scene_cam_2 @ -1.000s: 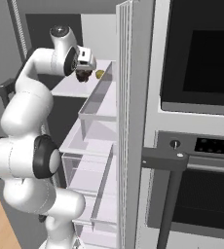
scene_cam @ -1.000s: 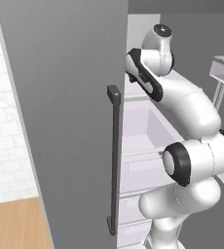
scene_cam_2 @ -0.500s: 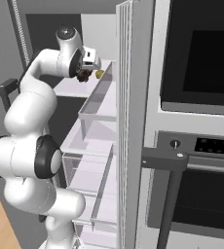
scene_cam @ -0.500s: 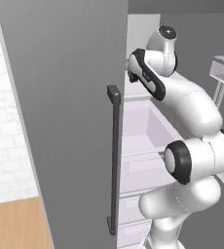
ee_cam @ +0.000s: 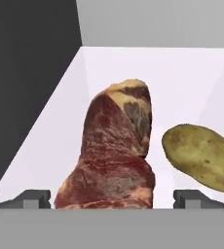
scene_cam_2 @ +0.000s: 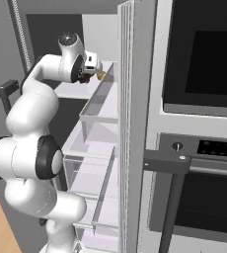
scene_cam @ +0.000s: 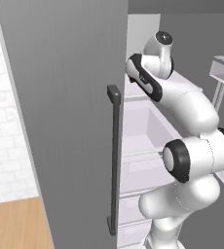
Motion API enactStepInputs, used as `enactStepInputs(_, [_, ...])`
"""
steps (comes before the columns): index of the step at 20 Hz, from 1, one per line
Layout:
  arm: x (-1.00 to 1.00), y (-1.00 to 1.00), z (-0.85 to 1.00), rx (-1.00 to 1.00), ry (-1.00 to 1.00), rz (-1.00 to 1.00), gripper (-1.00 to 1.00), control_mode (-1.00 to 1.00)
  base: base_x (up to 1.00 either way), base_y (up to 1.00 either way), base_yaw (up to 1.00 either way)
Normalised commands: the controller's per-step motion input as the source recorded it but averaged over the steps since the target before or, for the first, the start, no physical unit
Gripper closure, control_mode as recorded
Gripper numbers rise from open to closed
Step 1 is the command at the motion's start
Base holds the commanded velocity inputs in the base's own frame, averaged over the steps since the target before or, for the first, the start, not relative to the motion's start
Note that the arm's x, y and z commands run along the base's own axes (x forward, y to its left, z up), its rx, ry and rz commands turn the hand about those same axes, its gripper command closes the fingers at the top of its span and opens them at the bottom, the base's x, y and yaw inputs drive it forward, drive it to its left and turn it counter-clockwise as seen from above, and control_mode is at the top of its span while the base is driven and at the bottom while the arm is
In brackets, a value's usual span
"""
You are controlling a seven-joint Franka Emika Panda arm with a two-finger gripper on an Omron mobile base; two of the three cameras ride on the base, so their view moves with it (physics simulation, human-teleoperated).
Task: Place one potato and one steak in each tupperware on the nearby counter, to pack two identical lunches.
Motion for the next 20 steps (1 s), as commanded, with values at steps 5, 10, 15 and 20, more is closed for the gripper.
enactStepInputs(5, [0.33, 0.04, -0.03, 0.00, 0.00, 0.00, -1.00, -1.00, 0.00, 0.00, 0.00])
enactStepInputs(10, [0.01, 0.00, -0.01, 0.00, 0.01, 0.00, -1.00, -1.00, 0.00, 0.00, 0.00])
enactStepInputs(15, [-0.02, 0.00, -0.22, 0.00, 0.00, 0.00, -1.00, -1.00, 0.00, 0.00, 0.00])
enactStepInputs(20, [-0.05, 0.00, -0.30, 0.00, 0.00, 0.00, -1.00, -1.00, 0.00, 0.00, 0.00])
